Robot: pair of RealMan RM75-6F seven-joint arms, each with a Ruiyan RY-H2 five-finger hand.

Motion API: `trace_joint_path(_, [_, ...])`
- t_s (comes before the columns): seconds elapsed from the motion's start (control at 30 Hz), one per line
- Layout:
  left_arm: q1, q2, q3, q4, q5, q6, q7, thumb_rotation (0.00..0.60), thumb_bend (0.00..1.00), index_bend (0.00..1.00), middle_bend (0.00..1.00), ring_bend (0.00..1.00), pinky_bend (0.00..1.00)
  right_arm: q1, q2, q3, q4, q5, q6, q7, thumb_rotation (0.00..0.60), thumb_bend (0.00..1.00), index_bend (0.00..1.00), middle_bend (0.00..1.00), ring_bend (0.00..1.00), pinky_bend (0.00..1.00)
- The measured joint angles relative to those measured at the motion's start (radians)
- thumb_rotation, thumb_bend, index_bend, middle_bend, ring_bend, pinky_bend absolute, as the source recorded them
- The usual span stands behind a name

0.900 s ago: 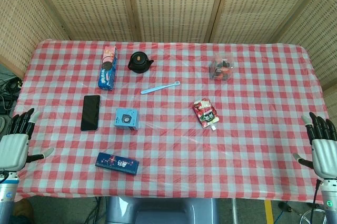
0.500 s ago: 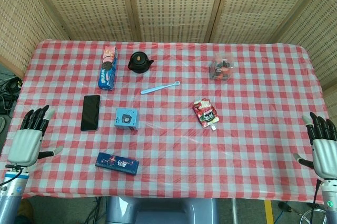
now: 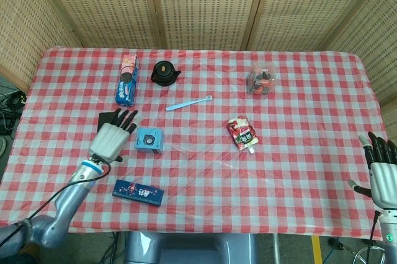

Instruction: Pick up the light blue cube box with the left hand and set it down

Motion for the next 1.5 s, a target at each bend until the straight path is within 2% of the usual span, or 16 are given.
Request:
trace_joint_path(0.17, [-0.117,-0.086,-0.013,0.045,-0.189,-0.039,0.2,0.6,0.0,0.0,0.0,0.0,0.04,0.001,-0.003,0.004,0.007,0.012,-0.005,-0.001,0.6,0.0,0.0,0.0,0.0,0.0])
trace_joint_path(0.37, [-0.217,-0.135,-0.003,0.061,-0.332,-0.03,0.33,0.6,0.0,0.0,0.0,0.0,0.11,0.003,-0.005,0.006,0.01,0.018,-0.012,-0.001,0.6,0.0,0.0,0.0,0.0,0.0])
trace_joint_path(0.5, [-0.255,-0.149,0.012,0.062,-0.389,0.004,0.395,0.6,0.0,0.0,0.0,0.02,0.16,0.004,-0.006,0.007,0.011,0.018,-0.013,0.001,0.6,0.0,0.0,0.0,0.0,0.0])
trace_joint_path(0.6, [-0.288,-0.167,0.022,0.073,-0.435,0.028,0.433,0.6,0.0,0.0,0.0,0.07,0.21,0.005,-0.005,0.007,0.012,0.019,-0.014,0.003,0.6,0.0,0.0,0.0,0.0,0.0])
trace_joint_path(0.83, [-0.328,-0.202,0.042,0.117,-0.46,0.049,0.444,0.6,0.0,0.01,0.11,0.2,0.31,0.004,-0.005,0.008,0.012,0.02,-0.014,0.004,0.6,0.0,0.0,0.0,0.0,0.0])
trace_joint_path(1.0, [-0.35,-0.219,0.056,0.136,-0.476,0.051,0.46,0.6,0.0,0.16,0.25,0.32,0.4,0.005,-0.005,0.008,0.013,0.022,-0.016,0.005,0.6,0.0,0.0,0.0,0.0,0.0])
trace_joint_path(1.17, [-0.371,-0.231,0.071,0.144,-0.497,0.065,0.479,0.6,0.0,0.41,0.46,0.48,0.48,0.005,-0.006,0.009,0.016,0.025,-0.02,0.008,0.6,0.0,0.0,0.0,0.0,0.0])
trace_joint_path(1.27, [-0.381,-0.237,0.081,0.147,-0.498,0.083,0.486,0.6,0.0,0.45,0.49,0.5,0.5,0.006,-0.006,0.009,0.018,0.026,-0.022,0.009,0.6,0.0,0.0,0.0,0.0,0.0])
trace_joint_path(1.5, [-0.38,-0.23,0.08,0.139,-0.485,0.103,0.453,0.6,0.0,0.45,0.49,0.5,0.5,0.006,-0.006,0.007,0.017,0.023,-0.021,0.011,0.6,0.0,0.0,0.0,0.0,0.0])
